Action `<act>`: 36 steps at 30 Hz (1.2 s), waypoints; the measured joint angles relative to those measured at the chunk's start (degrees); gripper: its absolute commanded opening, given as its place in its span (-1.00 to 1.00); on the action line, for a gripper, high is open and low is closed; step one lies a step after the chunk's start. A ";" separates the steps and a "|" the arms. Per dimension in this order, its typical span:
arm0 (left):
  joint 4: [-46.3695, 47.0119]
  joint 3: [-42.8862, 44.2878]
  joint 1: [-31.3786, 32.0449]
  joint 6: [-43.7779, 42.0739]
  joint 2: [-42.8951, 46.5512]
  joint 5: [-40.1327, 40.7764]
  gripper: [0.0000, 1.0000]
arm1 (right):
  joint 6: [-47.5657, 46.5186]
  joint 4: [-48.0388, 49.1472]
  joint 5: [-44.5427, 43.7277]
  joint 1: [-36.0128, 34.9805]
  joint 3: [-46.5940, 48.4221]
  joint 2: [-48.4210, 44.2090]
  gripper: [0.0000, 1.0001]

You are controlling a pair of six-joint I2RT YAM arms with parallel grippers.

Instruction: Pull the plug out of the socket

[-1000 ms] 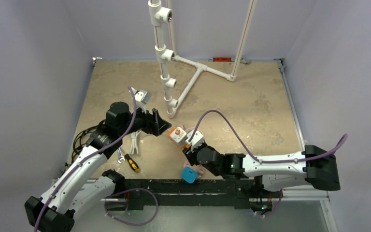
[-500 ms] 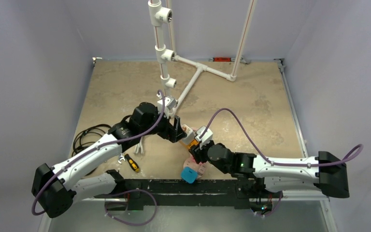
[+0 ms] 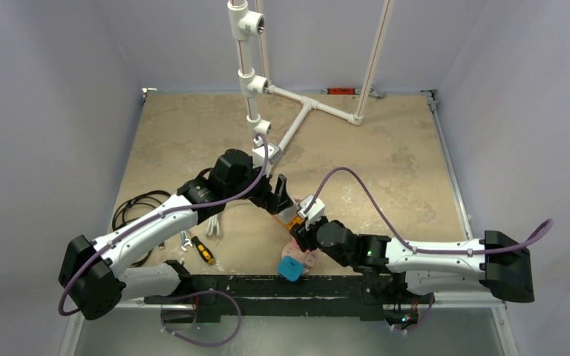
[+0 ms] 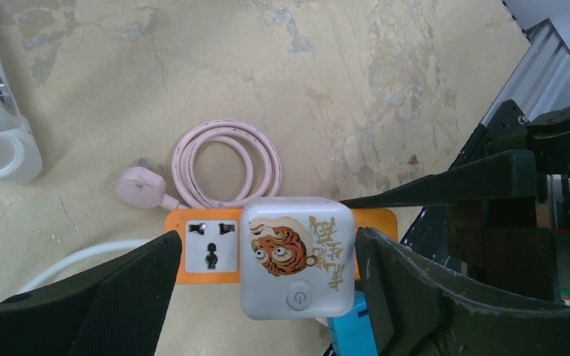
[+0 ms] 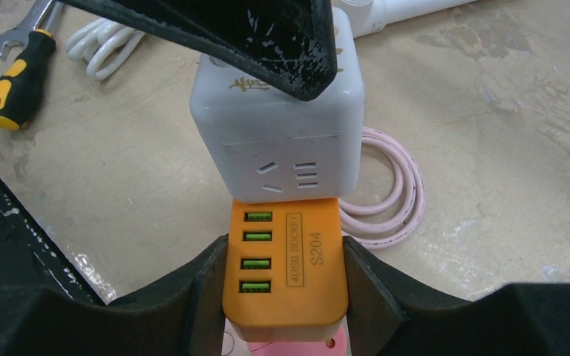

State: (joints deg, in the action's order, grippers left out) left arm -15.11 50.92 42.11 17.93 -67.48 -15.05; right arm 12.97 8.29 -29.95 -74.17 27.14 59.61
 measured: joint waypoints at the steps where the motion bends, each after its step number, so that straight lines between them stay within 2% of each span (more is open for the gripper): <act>1: 0.07 -0.17 0.07 -0.09 0.00 -0.33 0.75 | -0.02 0.13 0.00 0.00 -0.07 0.31 -0.91; 7: 0.44 -1.11 0.79 -0.46 -0.39 -1.36 0.80 | -0.17 0.33 0.00 0.00 -0.13 2.08 -0.92; 14: -1.18 -1.11 2.08 -1.18 -3.50 1.07 0.80 | -0.22 0.48 0.17 0.00 -0.31 1.73 -0.92; 17: -1.29 -1.11 2.19 -1.22 -3.85 1.18 0.73 | -0.26 0.72 0.26 0.00 -0.72 1.11 -0.93; 21: -1.20 -1.11 2.23 -1.09 -4.92 -0.59 0.14 | -0.42 0.83 0.79 0.00 -1.18 0.96 -0.94; 23: -0.87 -1.09 2.29 -1.11 -5.73 -1.92 -0.05 | -0.46 0.83 1.01 0.00 -1.36 0.96 -0.95; 31: -0.81 -0.79 2.27 -1.07 -7.74 -4.22 -0.98 | -0.44 0.63 0.90 0.00 -2.10 0.98 -1.00; 36: -1.01 -0.76 2.27 -1.11 -7.74 -3.69 -1.00 | -0.46 0.92 0.55 0.00 -2.08 1.66 -1.00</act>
State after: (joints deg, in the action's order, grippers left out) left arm -16.12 50.15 44.38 16.82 -75.22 -18.74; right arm 12.51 9.21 -29.41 -74.17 25.06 61.28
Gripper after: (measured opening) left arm 0.583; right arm 0.533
